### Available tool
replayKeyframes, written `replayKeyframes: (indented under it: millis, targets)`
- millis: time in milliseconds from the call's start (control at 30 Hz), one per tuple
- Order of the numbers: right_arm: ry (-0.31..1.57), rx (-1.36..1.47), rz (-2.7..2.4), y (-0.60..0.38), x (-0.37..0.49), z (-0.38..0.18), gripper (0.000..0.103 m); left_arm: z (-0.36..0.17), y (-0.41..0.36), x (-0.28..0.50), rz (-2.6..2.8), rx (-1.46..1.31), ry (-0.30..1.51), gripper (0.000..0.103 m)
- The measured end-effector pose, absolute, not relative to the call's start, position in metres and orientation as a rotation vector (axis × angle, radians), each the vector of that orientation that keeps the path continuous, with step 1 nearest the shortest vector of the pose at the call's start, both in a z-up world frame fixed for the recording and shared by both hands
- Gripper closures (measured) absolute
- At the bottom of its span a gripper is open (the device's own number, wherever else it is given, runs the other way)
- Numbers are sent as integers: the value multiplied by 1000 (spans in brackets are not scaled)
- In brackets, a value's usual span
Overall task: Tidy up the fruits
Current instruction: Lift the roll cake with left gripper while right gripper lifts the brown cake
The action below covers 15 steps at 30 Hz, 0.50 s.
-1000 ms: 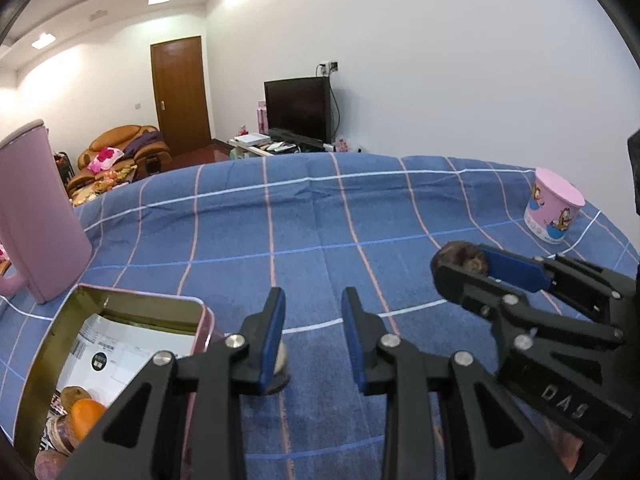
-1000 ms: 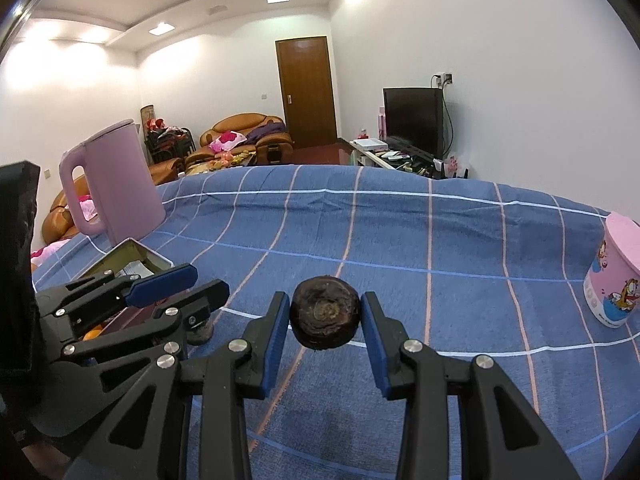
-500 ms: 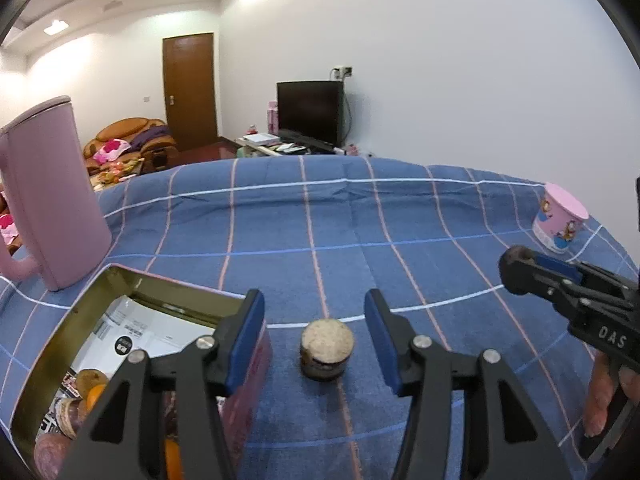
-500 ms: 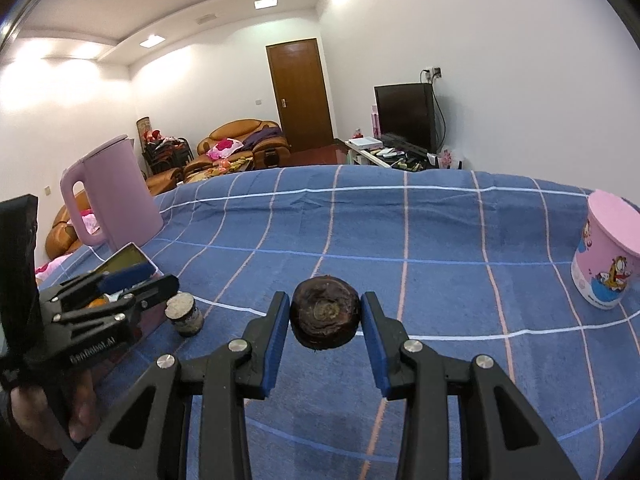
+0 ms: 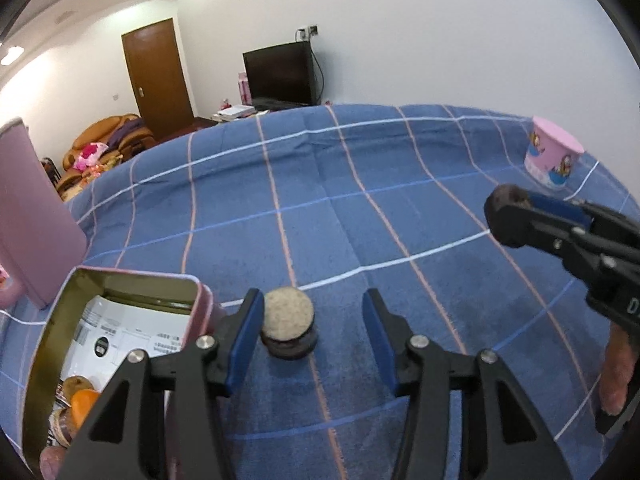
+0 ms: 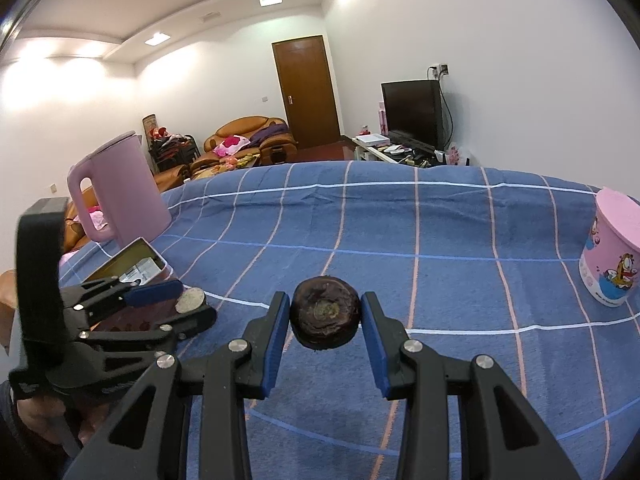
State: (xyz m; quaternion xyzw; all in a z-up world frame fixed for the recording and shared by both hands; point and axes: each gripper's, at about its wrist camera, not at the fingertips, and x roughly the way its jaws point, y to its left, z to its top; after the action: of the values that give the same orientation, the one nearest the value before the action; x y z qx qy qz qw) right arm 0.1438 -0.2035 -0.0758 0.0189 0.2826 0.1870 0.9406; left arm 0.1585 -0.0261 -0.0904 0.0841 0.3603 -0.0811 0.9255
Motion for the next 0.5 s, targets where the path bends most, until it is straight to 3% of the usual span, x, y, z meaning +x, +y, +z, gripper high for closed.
replayKeyframes:
  millis: [367, 433, 500]
  targets:
    - [577, 38, 384, -202, 145, -76, 64, -98, -30, 175, -39, 279, 774, 53]
    - [576, 36, 385, -202, 145, -76, 64, -98, -29, 177, 9, 308, 772, 64]
    - [573, 36, 384, -203, 145, -76, 64, -99, -30, 176, -3, 327, 769, 64]
